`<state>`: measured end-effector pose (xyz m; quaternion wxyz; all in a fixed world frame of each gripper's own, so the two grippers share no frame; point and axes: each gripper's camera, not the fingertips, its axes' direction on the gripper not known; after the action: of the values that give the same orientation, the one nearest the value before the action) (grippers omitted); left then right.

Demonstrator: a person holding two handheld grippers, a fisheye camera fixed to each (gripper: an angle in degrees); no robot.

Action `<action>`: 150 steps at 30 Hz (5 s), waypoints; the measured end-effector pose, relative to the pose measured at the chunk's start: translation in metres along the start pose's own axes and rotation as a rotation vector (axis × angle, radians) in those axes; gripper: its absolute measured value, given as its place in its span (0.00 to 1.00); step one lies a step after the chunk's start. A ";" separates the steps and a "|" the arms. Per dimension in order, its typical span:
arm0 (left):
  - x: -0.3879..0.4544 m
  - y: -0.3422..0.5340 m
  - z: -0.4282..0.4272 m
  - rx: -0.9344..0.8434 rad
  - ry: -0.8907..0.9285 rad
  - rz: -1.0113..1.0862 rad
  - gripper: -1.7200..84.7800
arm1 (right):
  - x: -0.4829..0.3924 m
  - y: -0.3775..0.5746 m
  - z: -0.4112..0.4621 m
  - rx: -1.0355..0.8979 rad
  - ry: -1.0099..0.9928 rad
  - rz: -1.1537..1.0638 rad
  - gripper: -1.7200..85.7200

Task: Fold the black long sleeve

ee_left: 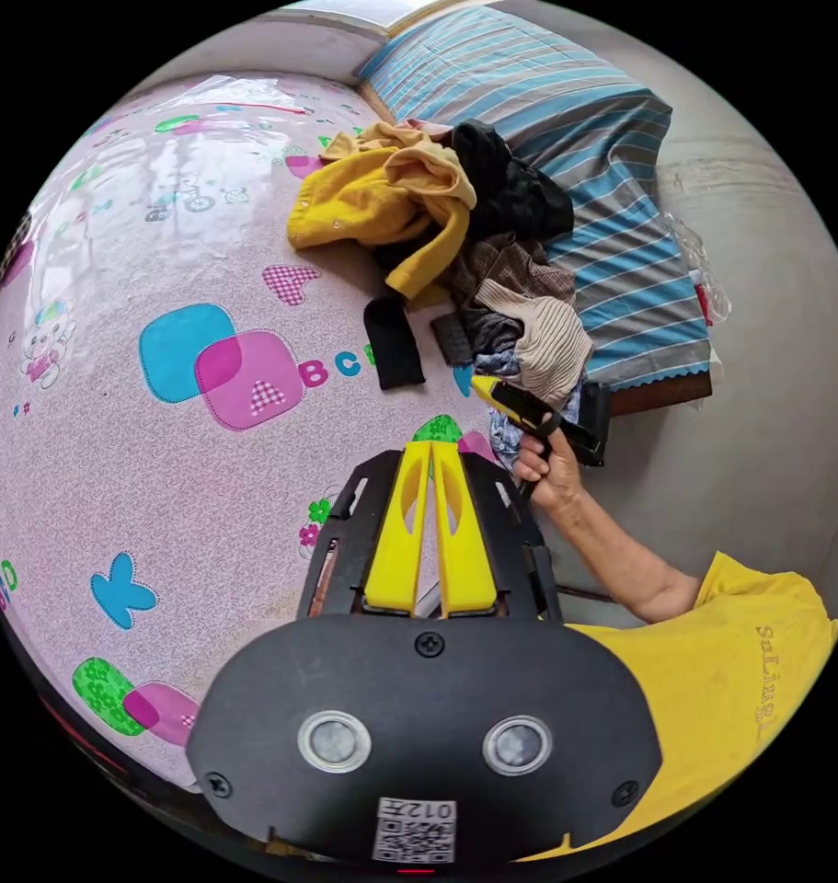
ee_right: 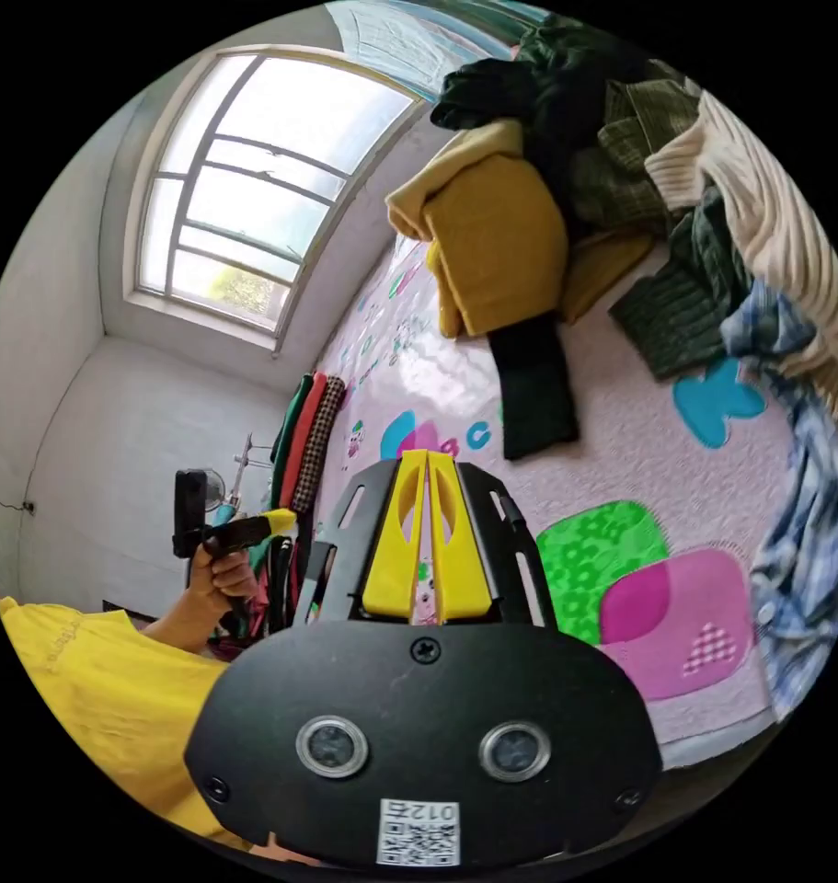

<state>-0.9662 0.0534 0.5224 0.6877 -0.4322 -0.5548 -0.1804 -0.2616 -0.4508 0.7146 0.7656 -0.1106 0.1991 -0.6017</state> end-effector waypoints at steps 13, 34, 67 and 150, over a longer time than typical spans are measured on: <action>0.017 -0.074 0.048 -0.023 -0.163 -0.130 0.03 | -0.016 -0.285 -0.064 0.184 0.172 -0.051 0.11; 0.010 -0.159 0.095 -0.165 -0.180 -0.059 0.03 | -0.114 -0.536 -0.122 0.111 0.568 -0.351 0.08; 0.018 -0.110 -0.049 -0.004 0.707 0.459 0.13 | -0.255 -0.147 -0.257 -0.117 -0.527 -0.683 0.03; 0.371 0.526 -0.723 1.118 -0.225 0.807 0.02 | -0.701 -0.177 -0.263 0.210 -0.508 -0.876 0.03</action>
<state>-0.0263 -0.1397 0.6476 0.7587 -0.2017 -0.4283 0.4474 -0.6698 0.1999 0.6716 0.4729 -0.2487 -0.1194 -0.8368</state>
